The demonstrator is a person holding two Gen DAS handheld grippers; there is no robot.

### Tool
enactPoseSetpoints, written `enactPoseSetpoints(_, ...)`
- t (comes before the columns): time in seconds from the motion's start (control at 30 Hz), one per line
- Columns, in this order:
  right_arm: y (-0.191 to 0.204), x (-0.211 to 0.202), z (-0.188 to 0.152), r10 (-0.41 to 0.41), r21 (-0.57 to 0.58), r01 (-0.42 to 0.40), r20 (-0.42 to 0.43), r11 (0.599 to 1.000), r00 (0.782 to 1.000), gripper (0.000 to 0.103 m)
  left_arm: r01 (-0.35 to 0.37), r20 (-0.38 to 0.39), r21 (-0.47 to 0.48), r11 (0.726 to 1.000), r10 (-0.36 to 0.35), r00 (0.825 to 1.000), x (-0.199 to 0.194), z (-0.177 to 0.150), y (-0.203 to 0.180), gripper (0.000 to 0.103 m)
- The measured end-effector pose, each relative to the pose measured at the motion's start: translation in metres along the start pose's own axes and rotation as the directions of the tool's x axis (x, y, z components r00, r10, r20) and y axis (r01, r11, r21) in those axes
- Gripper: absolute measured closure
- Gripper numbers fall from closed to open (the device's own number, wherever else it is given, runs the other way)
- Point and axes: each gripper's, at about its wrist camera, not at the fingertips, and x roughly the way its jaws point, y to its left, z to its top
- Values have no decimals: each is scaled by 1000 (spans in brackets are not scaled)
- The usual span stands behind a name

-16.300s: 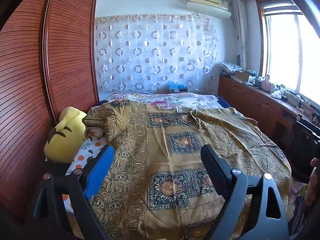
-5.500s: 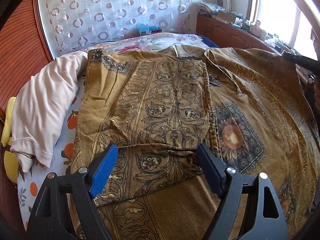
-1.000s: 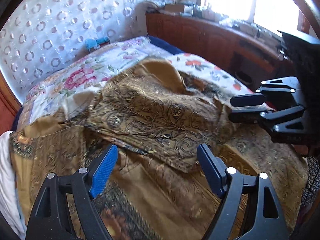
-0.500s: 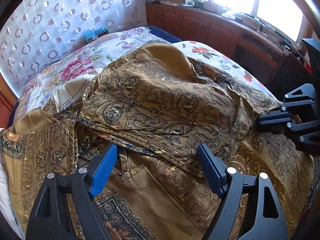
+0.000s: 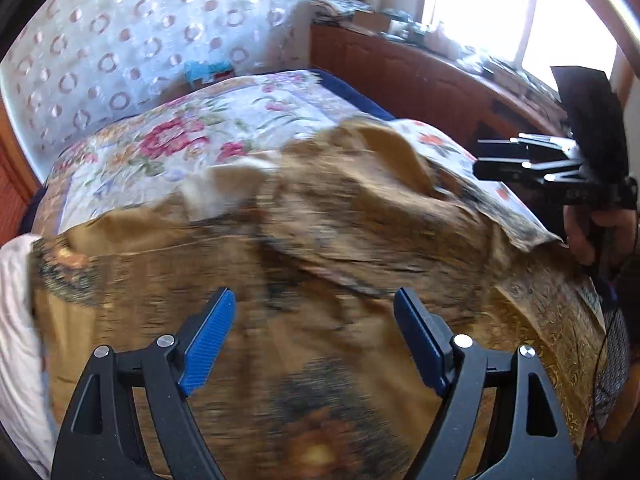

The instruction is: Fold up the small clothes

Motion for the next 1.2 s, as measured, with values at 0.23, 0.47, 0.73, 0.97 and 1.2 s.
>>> enactPoseSetpoints(0.23,-7,53,27,-21,10,22,-51,1000,998,38,-125,27,-83,989,128,991,-22,-7,72,14)
enactPoseSetpoints(0.47,-23,74,52,1,61,4,-86,998,996,38,-217,-18,-182,959,217,976,-26,-15,136,14)
enactPoseSetpoints(0.73,-31,98,65,10,92,4,-144,996,990,38,-171,-21,-253,952,171,985,-16,-13,168,27)
enactPoseSetpoints(0.97,-27,109,73,2,69,9,-157,998,988,38,-165,-56,-260,951,156,986,2,4,177,37)
enactPoseSetpoints(1.2,-27,113,76,-3,59,13,-154,998,988,43,-183,-98,-268,946,162,982,25,14,189,37)
